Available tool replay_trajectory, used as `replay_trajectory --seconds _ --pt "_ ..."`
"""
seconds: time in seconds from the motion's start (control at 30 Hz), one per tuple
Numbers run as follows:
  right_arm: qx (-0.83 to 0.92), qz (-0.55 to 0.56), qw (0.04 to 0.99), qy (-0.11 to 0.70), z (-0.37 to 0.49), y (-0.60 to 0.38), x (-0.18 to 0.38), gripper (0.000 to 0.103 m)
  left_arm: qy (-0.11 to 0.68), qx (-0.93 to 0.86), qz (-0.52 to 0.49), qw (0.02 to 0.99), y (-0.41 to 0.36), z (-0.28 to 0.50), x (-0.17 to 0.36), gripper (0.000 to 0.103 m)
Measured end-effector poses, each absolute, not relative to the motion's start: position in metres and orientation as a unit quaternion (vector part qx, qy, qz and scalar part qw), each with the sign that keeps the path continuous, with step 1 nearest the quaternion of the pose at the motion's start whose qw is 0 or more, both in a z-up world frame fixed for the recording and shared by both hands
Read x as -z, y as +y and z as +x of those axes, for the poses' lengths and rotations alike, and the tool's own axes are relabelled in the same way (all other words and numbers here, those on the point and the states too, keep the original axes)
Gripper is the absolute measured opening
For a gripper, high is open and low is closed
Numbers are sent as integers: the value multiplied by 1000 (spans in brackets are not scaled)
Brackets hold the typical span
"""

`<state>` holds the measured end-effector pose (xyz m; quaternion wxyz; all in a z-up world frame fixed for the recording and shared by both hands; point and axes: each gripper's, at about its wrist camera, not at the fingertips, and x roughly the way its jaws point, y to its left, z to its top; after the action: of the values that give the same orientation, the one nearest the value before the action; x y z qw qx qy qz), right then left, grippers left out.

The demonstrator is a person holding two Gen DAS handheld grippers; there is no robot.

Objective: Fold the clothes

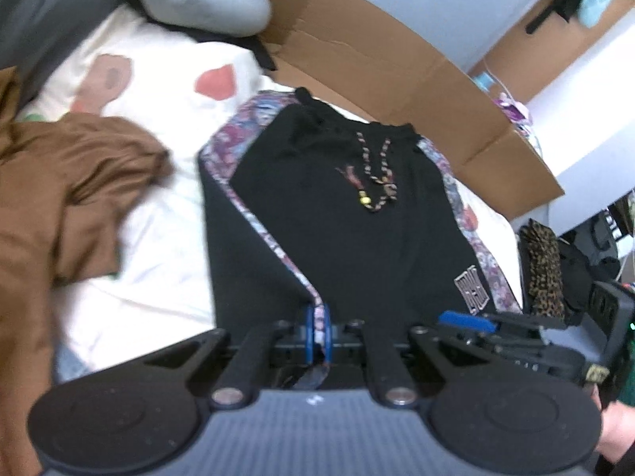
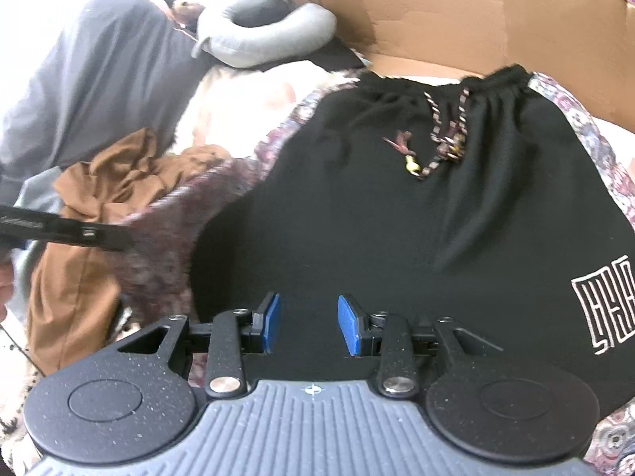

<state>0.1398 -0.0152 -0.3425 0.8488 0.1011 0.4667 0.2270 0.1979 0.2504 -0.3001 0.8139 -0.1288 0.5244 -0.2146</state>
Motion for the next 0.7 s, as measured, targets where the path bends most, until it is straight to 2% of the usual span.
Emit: replay_trajectory --seconds 0.27,0.7 --pt "-268 76 846 455 126 16 338 44 520 249 -122 808 207 204 313 6" --pt "-294 119 837 446 132 28 336 45 526 254 -170 793 186 210 335 6"
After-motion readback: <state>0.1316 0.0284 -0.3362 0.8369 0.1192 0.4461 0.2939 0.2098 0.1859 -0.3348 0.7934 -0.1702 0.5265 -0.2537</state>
